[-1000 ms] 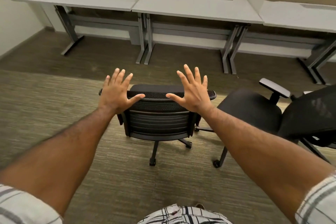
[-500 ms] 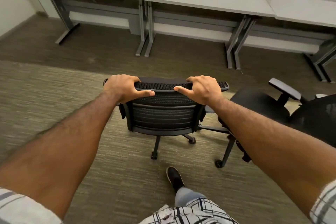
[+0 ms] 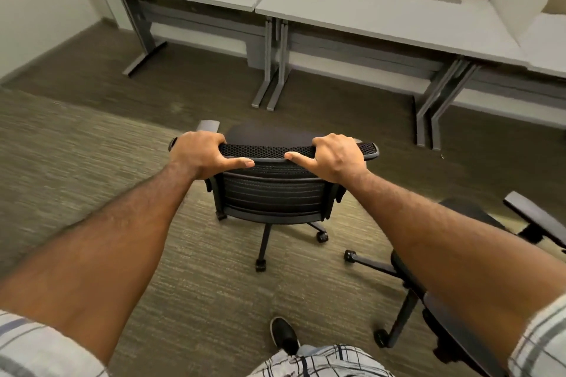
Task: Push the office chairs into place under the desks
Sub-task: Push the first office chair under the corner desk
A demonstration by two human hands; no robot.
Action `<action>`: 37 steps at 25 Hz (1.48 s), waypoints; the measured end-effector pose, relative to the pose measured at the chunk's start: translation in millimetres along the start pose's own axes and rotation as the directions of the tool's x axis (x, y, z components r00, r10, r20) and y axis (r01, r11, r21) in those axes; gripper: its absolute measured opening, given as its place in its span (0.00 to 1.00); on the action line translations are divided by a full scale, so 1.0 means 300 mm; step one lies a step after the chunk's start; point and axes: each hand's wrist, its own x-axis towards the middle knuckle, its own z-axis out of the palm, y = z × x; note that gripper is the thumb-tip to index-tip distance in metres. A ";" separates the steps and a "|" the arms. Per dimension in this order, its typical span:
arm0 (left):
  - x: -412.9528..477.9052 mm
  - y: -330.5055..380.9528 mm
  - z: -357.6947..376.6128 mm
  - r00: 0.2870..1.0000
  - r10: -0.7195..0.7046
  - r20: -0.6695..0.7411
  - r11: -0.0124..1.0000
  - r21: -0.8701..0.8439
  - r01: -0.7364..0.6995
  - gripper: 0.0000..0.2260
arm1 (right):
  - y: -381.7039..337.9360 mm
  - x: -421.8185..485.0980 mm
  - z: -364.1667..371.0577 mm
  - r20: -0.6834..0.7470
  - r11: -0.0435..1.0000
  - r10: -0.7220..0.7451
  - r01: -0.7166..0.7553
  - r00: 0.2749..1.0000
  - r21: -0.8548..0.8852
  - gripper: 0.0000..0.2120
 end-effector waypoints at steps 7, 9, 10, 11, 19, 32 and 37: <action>0.186 -0.160 0.005 0.990 -0.141 -0.031 0.989 -0.059 0.139 0.41 | -0.027 0.360 0.039 -0.046 0.993 -0.115 0.115 0.992 -0.009 0.47; 0.230 -0.237 0.000 0.985 -0.169 -0.036 0.984 -0.063 0.167 0.40 | -0.070 0.462 0.054 -0.040 0.989 -0.147 0.147 0.988 -0.005 0.48; 0.252 -0.276 -0.004 0.984 -0.173 -0.042 0.984 -0.060 0.170 0.40 | -0.092 0.510 0.060 -0.042 0.987 -0.159 0.159 0.986 -0.005 0.48; 0.276 -0.318 -0.008 0.983 -0.174 -0.050 0.984 -0.056 0.171 0.39 | -0.117 0.560 0.065 -0.044 0.986 -0.166 0.166 0.985 -0.001 0.47; 0.534 -0.771 -0.032 0.966 -0.209 -0.155 0.975 0.043 0.218 0.42 | -0.377 1.046 0.119 -0.101 0.976 -0.219 0.220 0.970 -0.007 0.48; 0.906 -1.603 -0.109 0.975 -0.187 -0.122 0.981 0.020 0.191 0.50 | -0.926 1.780 0.185 -0.153 0.967 -0.252 0.255 0.956 -0.001 0.42; 1.138 -1.944 -0.108 0.961 -0.219 -0.172 0.975 0.010 0.224 0.48 | -1.094 2.159 0.221 -0.146 0.953 -0.302 0.303 0.942 -0.013 0.43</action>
